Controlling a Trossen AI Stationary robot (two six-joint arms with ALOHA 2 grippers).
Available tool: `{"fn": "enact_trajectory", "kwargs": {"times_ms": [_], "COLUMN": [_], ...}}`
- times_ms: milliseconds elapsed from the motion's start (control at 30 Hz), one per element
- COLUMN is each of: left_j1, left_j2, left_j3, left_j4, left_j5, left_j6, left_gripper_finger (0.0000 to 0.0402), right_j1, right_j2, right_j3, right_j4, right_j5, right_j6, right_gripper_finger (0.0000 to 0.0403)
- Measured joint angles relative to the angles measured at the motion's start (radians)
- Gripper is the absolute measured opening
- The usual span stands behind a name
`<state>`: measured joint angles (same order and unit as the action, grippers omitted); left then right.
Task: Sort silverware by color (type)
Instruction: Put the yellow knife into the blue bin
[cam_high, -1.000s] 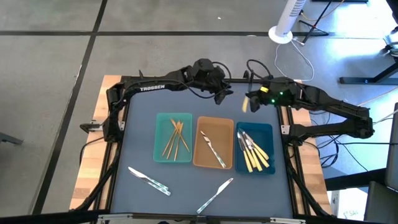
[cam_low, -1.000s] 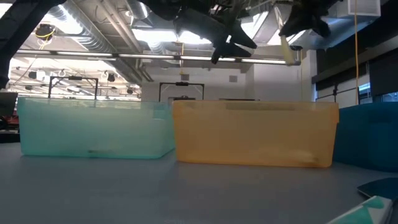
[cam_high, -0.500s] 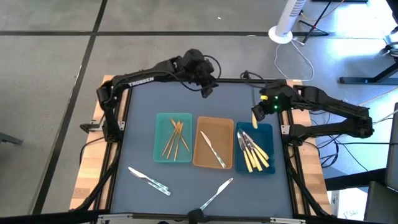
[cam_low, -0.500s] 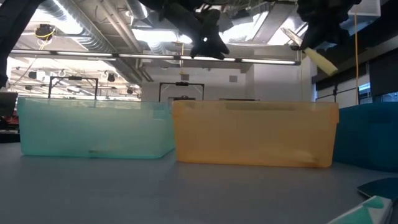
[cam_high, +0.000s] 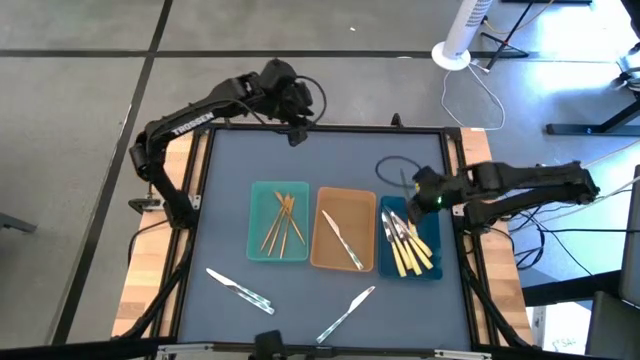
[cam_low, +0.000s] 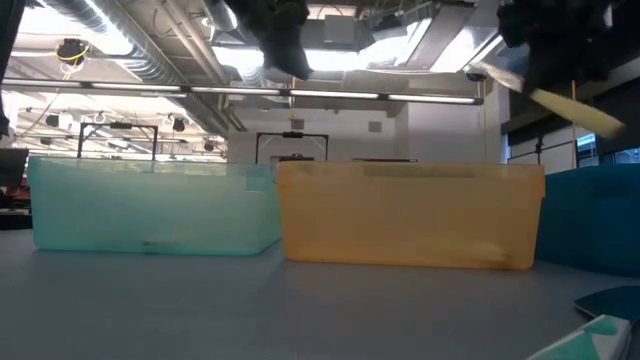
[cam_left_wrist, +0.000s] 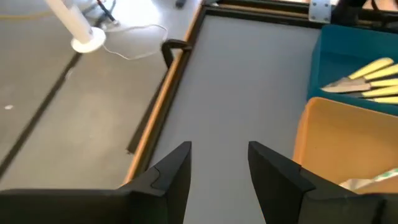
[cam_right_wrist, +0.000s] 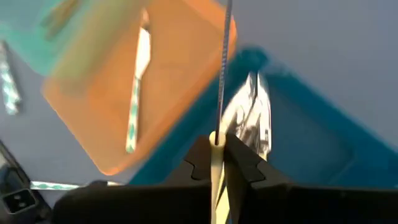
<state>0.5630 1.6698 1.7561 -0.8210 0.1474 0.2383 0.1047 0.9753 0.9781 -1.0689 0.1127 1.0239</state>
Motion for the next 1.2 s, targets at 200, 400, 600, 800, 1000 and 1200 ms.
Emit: {"fn": "enact_trajectory", "kwargs": {"times_ms": [200,400,600,800,1000,1200], "left_j1": [0.011,-0.003,-0.032,-0.048,-0.048,-0.048], "left_j2": [-0.025,-0.025,-0.024,-0.024,-0.024,-0.023], "left_j3": [0.0,0.0,0.0,0.0,0.0,-0.001], "left_j4": [-0.086,-0.106,-0.106,-0.106,-0.106,-0.106], "left_j5": [0.002,0.002,0.005,0.004,0.003,0.003], "left_j6": [0.008,0.008,0.008,0.009,0.009,0.009], "left_gripper_finger": [0.0151,0.0151,0.0151,0.0151,0.0151,0.0151], "right_j1": [0.083,0.134,0.166,0.164,0.164,0.164], "right_j2": [0.005,0.005,0.005,0.005,0.005,0.005], "right_j3": [-0.11,-0.194,-0.279,-0.35,-0.384,-0.406], "right_j4": [0.03,0.061,0.17,0.26,0.273,0.269], "right_j5": [-0.017,-0.038,-0.038,-0.08,-0.134,-0.195], "right_j6": [0.148,0.205,0.204,0.203,0.202,0.203], "right_gripper_finger": [0.0005,0.0005,0.0005,0.0005,0.0005,0.0005]}}
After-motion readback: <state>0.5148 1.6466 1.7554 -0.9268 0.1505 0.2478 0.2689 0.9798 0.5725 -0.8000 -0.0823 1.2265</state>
